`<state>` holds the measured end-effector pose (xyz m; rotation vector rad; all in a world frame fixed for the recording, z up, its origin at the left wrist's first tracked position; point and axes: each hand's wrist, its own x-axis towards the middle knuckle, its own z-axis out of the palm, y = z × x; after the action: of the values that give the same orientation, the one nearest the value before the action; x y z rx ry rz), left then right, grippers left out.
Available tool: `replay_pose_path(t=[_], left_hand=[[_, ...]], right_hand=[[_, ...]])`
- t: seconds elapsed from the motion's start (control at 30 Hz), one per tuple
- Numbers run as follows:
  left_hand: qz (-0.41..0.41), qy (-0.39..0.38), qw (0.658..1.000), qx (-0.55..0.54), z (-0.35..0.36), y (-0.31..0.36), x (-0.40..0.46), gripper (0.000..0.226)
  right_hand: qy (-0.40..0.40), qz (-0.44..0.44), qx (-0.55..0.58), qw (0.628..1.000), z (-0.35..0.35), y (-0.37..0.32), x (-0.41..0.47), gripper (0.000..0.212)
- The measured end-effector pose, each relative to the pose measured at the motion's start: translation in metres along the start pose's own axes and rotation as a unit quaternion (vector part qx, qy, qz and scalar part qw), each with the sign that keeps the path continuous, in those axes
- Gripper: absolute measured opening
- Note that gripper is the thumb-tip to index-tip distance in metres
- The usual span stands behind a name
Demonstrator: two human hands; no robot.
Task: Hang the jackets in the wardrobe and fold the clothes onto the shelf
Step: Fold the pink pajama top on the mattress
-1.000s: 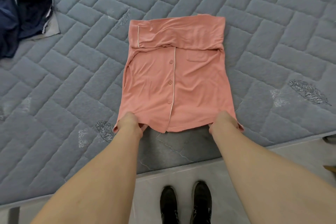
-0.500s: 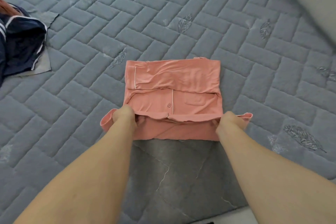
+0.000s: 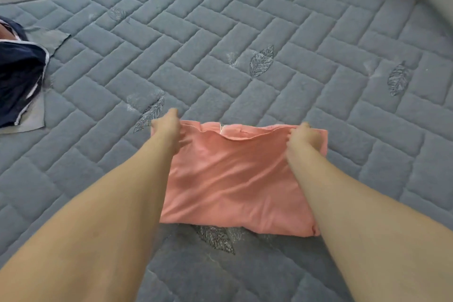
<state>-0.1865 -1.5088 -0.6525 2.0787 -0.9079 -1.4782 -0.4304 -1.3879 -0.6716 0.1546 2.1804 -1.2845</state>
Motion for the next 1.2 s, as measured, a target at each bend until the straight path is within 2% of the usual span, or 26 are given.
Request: replay_pose_path(t=[0.03,0.07,0.1,0.13,0.17,0.2,0.23,0.27,0.33,0.53,0.73,0.9,1.07,1.2], left_hand=[[0.053,-0.019,0.993,0.107,0.004,-0.011,0.016,0.054],[0.085,-0.041,0.964,0.248,0.009,-0.022,0.023,0.070],[0.109,-0.080,0.920,0.367,0.017,-0.040,0.033,0.083],[0.115,-0.118,0.863,0.477,0.024,-0.059,0.039,0.091],[0.113,-0.116,0.842,0.514,0.032,-0.076,0.047,0.096],[0.114,-0.094,0.837,0.527,0.038,-0.091,0.051,0.099],[0.119,-0.073,0.843,0.519,0.043,-0.104,0.056,0.101],[0.127,-0.059,0.844,0.518,0.048,-0.111,0.059,0.104],[0.148,-0.033,0.834,0.530,0.050,-0.118,0.069,0.104],[0.106,-0.080,0.815,0.564,0.051,-0.104,0.072,0.104],[0.112,-0.073,0.811,0.570,0.052,-0.107,0.073,0.099],[0.119,-0.054,0.835,0.535,0.054,-0.110,0.076,0.080],[0.139,0.018,0.868,0.476,0.075,-0.098,0.071,0.075],[0.191,0.017,0.859,0.475,0.064,-0.073,0.078,0.077]], right_hand=[[-0.001,-0.046,-0.075,0.996,0.013,0.003,0.010,0.040],[-0.017,-0.105,-0.155,0.982,0.023,0.011,0.014,0.044],[-0.057,-0.174,-0.241,0.953,0.032,0.024,0.021,0.048],[-0.097,-0.243,-0.331,0.907,0.039,0.040,0.024,0.054],[-0.116,-0.294,-0.408,0.856,0.044,0.058,0.031,0.058],[-0.108,-0.340,-0.463,0.811,0.049,0.077,0.040,0.061],[-0.084,-0.369,-0.505,0.776,0.049,0.094,0.044,0.063],[-0.054,-0.396,-0.508,0.763,0.051,0.105,0.048,0.064],[-0.005,-0.441,-0.481,0.758,0.056,0.114,0.053,0.065],[0.011,-0.453,-0.497,0.740,0.062,0.119,0.057,0.063],[0.019,-0.454,-0.501,0.737,0.064,0.123,0.061,0.059],[0.023,-0.453,-0.501,0.737,0.065,0.123,0.062,0.057],[0.022,-0.445,-0.498,0.744,0.064,0.123,0.060,0.056],[0.002,-0.428,-0.520,0.739,0.062,0.117,0.059,0.059]])
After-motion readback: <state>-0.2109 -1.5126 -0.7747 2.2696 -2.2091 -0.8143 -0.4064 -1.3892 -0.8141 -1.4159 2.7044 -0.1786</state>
